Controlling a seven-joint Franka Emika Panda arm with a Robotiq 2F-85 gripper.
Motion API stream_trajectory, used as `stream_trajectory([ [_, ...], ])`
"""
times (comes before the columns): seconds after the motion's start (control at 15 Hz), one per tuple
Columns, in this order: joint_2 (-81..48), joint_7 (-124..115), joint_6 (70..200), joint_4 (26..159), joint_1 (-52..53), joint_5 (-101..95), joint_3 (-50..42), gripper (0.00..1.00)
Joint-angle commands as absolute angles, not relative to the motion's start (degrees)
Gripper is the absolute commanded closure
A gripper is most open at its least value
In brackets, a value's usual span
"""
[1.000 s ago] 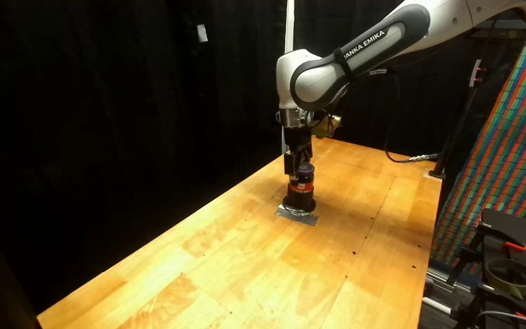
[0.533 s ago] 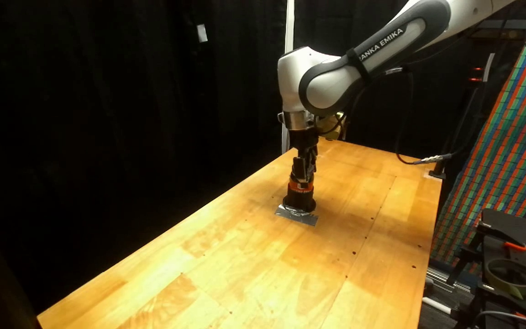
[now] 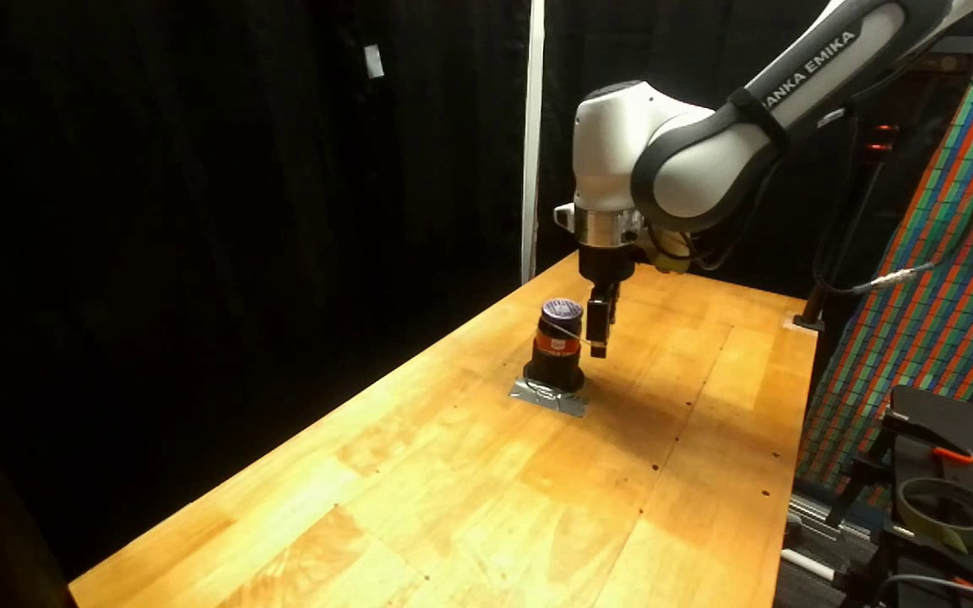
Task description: Put the rubber band on the cup
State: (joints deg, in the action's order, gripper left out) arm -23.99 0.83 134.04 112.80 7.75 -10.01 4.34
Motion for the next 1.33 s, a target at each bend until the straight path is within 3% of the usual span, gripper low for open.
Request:
stream_trajectory([
  [0.0, -16.1, -3.3, 149.4, 127.1, 9.0, -14.7, 2.7, 0.26],
  [0.33, -12.2, -16.8, 172.6, 139.7, 13.2, -28.5, -5.3, 0.65],
  [0.47, -12.0, -26.6, 180.0, 141.0, 20.2, -38.4, -15.9, 0.81],
  [0.73, -16.2, -45.1, 187.9, 135.0, 32.3, -52.9, -33.8, 0.89],
  [0.87, -19.5, -51.3, 191.2, 131.8, 40.1, -54.3, -42.8, 0.84],
  [1.27, -38.3, -52.8, 206.8, 137.6, 66.4, -35.6, -65.4, 0.84],
])
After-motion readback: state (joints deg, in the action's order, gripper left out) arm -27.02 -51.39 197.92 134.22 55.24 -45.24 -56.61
